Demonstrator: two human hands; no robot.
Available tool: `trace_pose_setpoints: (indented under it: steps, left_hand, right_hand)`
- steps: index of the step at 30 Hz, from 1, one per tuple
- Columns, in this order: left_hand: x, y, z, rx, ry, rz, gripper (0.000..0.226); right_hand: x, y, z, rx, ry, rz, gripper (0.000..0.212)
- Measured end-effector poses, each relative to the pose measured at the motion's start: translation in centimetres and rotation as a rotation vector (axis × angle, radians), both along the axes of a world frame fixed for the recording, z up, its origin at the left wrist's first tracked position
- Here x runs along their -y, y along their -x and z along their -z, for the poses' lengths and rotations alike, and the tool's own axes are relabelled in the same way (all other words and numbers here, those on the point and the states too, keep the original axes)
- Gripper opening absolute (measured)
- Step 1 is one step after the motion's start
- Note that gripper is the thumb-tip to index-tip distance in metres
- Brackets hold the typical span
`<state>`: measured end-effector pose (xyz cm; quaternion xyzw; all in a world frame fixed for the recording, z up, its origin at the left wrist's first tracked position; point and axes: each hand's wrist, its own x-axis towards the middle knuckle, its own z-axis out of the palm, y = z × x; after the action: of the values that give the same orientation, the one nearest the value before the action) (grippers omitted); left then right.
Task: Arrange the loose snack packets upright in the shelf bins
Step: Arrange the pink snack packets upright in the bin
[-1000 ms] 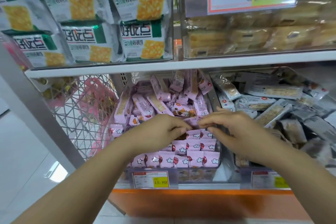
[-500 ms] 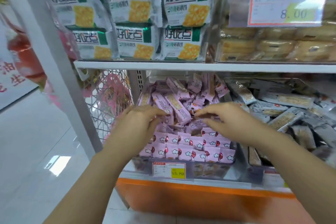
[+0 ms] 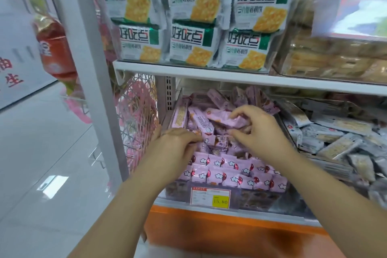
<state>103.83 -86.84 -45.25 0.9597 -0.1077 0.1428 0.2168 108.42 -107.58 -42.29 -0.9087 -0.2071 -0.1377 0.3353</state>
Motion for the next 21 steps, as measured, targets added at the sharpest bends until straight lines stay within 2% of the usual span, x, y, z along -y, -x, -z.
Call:
trace_pose_setpoints:
  steps: [7, 12, 15, 18, 21]
  left_hand:
    - [0.8, 0.1, -0.1, 0.124, 0.01, 0.035, 0.025]
    - [1.7, -0.1, -0.2, 0.158, 0.092, 0.093, 0.025]
    - [3.2, 0.5, -0.8, 0.058, 0.275, 0.131, 0.032]
    - [4.4, 1.0, -2.0, -0.1, 0.572, 0.156, 0.049]
    - [4.5, 0.5, -2.6, -0.164, 0.827, 0.119, 0.052]
  right_hand:
    - [2.3, 1.8, -1.5, -0.04, -0.314, 0.078, 0.028]
    - [4.4, 2.6, -2.7, -0.133, -0.404, 0.05, 0.03]
    - [4.9, 2.6, -3.2, -0.187, -0.45, -0.008, 0.026]
    - [5.0, 2.6, -3.1, -0.291, -0.666, -0.073, 0.022]
    - [4.9, 2.9, -2.4, -0.399, -0.808, -0.148, 0.022]
